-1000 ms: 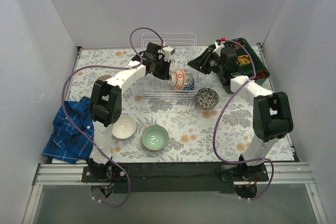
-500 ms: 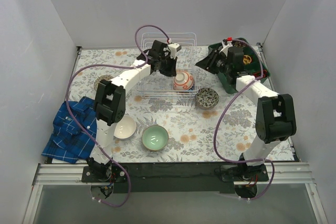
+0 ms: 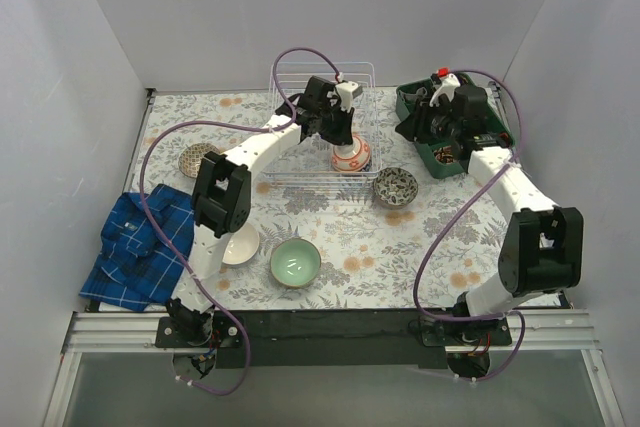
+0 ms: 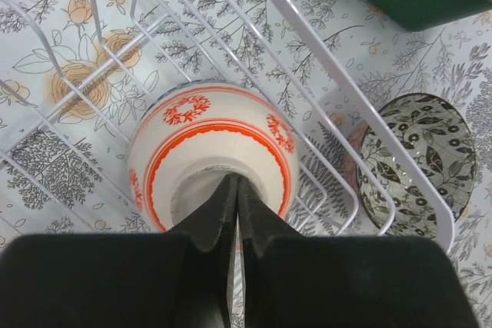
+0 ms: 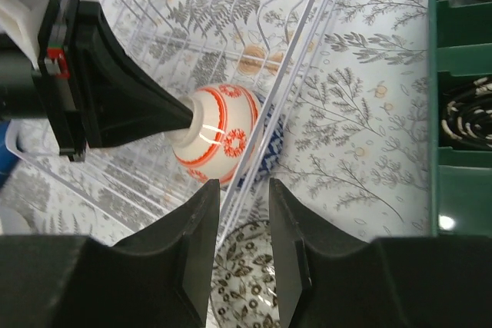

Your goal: Load the bowls into the dish rack

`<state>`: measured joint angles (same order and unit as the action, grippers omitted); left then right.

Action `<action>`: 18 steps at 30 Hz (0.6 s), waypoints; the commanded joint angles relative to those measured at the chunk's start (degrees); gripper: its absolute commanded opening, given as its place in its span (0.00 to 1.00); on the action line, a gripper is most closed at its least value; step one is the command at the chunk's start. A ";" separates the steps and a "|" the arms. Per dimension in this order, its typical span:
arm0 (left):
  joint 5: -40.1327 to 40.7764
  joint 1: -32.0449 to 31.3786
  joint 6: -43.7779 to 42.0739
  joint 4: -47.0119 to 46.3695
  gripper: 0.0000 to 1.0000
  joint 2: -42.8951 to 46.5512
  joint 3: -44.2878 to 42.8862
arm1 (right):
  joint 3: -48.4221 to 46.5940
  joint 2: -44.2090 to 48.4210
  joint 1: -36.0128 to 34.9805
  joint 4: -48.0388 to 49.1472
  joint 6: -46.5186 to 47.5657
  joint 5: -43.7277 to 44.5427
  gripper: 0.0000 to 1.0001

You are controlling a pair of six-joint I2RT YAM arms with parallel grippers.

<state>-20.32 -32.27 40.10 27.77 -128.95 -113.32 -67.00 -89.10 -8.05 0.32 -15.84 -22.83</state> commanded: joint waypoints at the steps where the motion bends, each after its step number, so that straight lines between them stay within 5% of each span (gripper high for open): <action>1: -0.69 -1.04 0.77 -0.61 0.00 -0.17 -3.31 | -1.12 4.81 0.67 -8.48 14.77 -0.12 0.40; 12: 4.14 -1.21 0.07 -1.31 0.01 6.15 -6.83 | 2.58 9.82 1.73 -17.53 32.33 -4.84 0.41; 14: 8.70 -0.95 -0.63 -1.40 0.20 10.61 -5.00 | 2.23 11.31 1.64 -21.82 40.56 -9.76 0.41; 15: 10.19 -0.86 -1.07 -1.32 0.47 12.38 -3.94 | 2.05 11.84 1.64 -23.42 43.67 -12.39 0.41; 16: 11.95 -0.17 -1.42 -1.31 0.60 14.14 -2.62 | 1.70 12.45 1.38 -25.43 46.39 -16.68 0.42; 18: 15.82 1.85 -2.82 -1.14 0.73 20.53 2.98 | -0.14 13.69 -1.42 -31.50 54.31 -18.47 0.45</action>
<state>-12.80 -32.88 39.59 27.33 -124.42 -115.87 -64.69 -79.61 -6.63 -20.60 20.64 -31.20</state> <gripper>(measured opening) 0.613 0.431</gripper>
